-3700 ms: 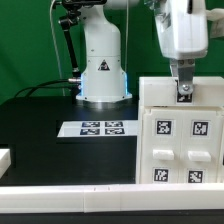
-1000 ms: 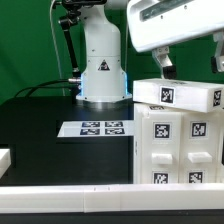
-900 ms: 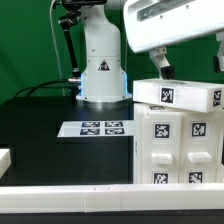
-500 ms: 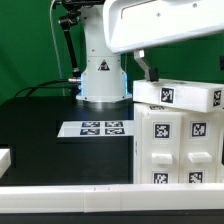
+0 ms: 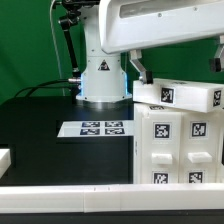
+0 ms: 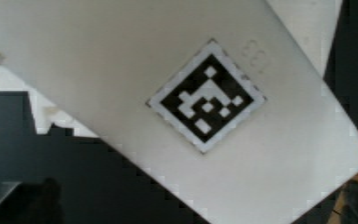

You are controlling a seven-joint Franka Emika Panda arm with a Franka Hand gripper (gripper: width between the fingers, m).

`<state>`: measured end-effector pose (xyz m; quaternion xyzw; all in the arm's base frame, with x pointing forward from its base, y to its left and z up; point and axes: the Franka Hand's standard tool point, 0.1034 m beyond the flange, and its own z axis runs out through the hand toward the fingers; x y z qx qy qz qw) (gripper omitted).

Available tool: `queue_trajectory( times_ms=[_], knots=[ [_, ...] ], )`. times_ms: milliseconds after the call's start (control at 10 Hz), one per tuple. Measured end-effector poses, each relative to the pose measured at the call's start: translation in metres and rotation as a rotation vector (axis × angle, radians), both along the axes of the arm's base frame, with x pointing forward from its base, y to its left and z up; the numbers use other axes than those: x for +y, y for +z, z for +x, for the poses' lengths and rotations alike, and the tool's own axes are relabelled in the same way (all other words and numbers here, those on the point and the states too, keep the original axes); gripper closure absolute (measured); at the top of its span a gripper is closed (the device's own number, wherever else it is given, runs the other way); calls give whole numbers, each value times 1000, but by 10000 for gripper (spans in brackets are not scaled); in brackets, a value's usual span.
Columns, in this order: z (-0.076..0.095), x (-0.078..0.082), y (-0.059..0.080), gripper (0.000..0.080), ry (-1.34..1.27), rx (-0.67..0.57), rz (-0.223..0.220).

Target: Assemble cabinet

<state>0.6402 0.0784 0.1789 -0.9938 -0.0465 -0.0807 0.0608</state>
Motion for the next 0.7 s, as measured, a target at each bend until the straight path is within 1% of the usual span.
queue_trajectory(
  times_ms=[100, 200, 300, 500, 700],
  knots=[
    [-3, 8, -2, 3, 77, -16, -28],
    [-7, 12, -6, 3, 139, -17, -41],
    [-9, 13, -8, 3, 176, -17, -52],
    [-10, 12, -9, 3, 342, -31, -84],
    [-13, 10, -13, 3, 341, -30, -87]
  ],
)
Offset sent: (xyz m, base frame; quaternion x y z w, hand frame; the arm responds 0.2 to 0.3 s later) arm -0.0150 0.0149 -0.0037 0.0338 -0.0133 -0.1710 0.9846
